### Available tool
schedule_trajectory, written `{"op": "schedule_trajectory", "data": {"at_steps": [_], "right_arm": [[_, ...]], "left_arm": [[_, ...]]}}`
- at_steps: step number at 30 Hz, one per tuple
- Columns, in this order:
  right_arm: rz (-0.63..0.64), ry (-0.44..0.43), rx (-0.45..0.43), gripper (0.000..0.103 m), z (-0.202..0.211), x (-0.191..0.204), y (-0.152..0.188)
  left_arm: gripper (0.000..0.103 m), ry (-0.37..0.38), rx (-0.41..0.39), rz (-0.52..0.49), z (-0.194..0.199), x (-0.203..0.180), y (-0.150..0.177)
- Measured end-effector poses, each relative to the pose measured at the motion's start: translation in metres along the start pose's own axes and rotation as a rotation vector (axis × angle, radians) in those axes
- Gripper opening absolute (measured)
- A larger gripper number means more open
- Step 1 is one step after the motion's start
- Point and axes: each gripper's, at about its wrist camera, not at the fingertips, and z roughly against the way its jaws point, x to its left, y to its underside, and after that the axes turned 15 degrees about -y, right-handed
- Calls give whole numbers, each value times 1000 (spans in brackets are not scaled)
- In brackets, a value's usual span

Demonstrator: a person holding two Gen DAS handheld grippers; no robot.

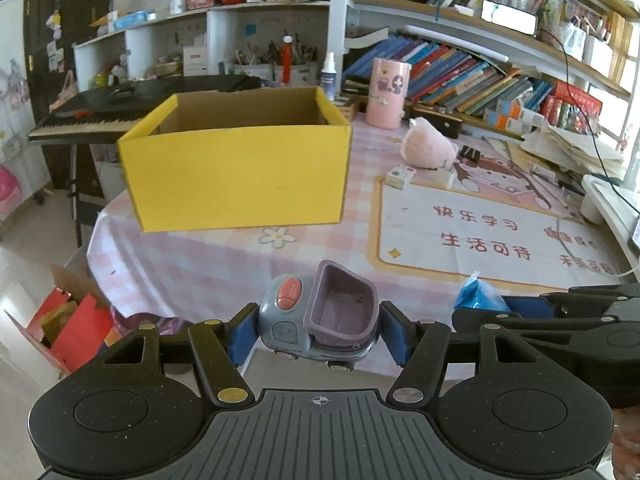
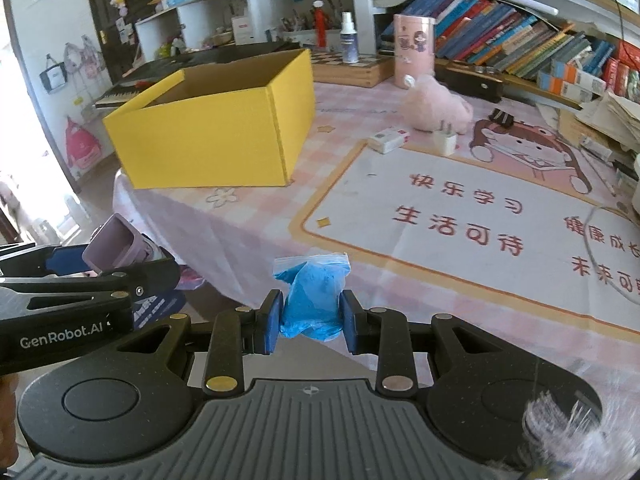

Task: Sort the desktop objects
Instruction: 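Carry the toy car and blue item with both tools to the yellow box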

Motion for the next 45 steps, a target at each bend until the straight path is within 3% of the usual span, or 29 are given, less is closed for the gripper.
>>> {"op": "schedule_trajectory", "data": {"at_steps": [18,45], "right_arm": [[143,-89,44,29,-24,50,-9],[196,-140,53,29,-48,67,-29]], "left_arm": [[63,-77,-9,104,4,46,6],[63,-118,-14,133,-7,69,-5]]}}
